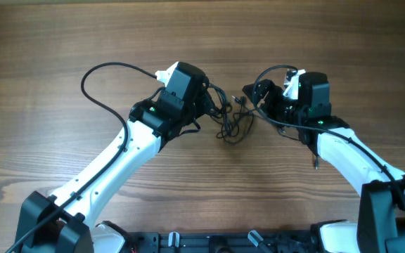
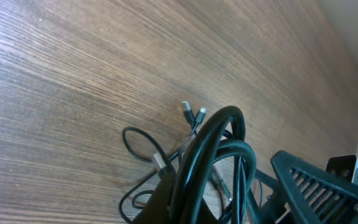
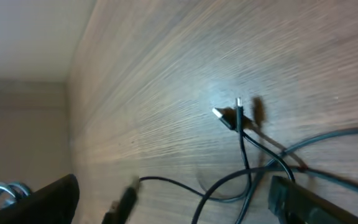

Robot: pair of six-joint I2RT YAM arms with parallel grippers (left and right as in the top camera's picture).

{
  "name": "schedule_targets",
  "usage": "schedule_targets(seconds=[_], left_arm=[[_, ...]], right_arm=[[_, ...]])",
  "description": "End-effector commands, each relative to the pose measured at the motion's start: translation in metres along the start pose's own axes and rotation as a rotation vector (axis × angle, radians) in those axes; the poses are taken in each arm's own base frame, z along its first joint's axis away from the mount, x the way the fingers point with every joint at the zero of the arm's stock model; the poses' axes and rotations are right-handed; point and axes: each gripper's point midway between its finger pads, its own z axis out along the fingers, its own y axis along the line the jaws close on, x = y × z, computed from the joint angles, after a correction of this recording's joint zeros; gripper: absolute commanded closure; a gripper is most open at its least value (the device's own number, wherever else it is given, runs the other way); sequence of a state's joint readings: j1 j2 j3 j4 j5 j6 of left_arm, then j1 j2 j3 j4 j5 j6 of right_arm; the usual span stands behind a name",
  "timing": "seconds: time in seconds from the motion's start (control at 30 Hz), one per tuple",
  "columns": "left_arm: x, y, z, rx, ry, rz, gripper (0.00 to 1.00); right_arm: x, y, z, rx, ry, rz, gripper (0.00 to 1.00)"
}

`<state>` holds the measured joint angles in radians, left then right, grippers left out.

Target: Untangle cables

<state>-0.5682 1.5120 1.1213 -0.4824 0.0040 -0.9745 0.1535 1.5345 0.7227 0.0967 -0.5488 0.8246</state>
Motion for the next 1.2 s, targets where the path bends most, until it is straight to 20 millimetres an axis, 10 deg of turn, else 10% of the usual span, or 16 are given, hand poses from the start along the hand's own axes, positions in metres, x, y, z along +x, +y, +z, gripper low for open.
schedule_targets(seconds=[0.0,0.2,0.5,0.63,0.73,1.17], left_arm=[[-0.012,-0.011,-0.003,0.036,-0.052,0.118,0.96],[-0.027,-0.011,-0.005,0.017,-0.131,0.204,0.96],[-0.035,-0.026,-0.007,0.077,-0.168,0.155,0.96],[-0.034,-0.026,-0.007,0.085,-0.161,0.117,0.96],[-0.033,-0.023,-0.006,0.07,-0.157,0.166,0.96],[-0.033,-0.027,-0.022,0.042,-0.176,0.734,0.96]], right_arm=[[0.027,0.033,-0.004,-0.21,0.131,-0.382,0.0],[0.072,0.071,-0.03,-0.577,0.267,-0.739,0.0],[0.091,0.072,-0.012,-0.515,0.293,-0.778,0.04],[0.089,0.065,0.005,-0.393,0.252,-0.815,0.34],[0.086,0.063,0.005,-0.384,0.246,-0.809,0.93],[0.004,0.039,-0.052,-0.483,0.098,-0.618,0.96]])
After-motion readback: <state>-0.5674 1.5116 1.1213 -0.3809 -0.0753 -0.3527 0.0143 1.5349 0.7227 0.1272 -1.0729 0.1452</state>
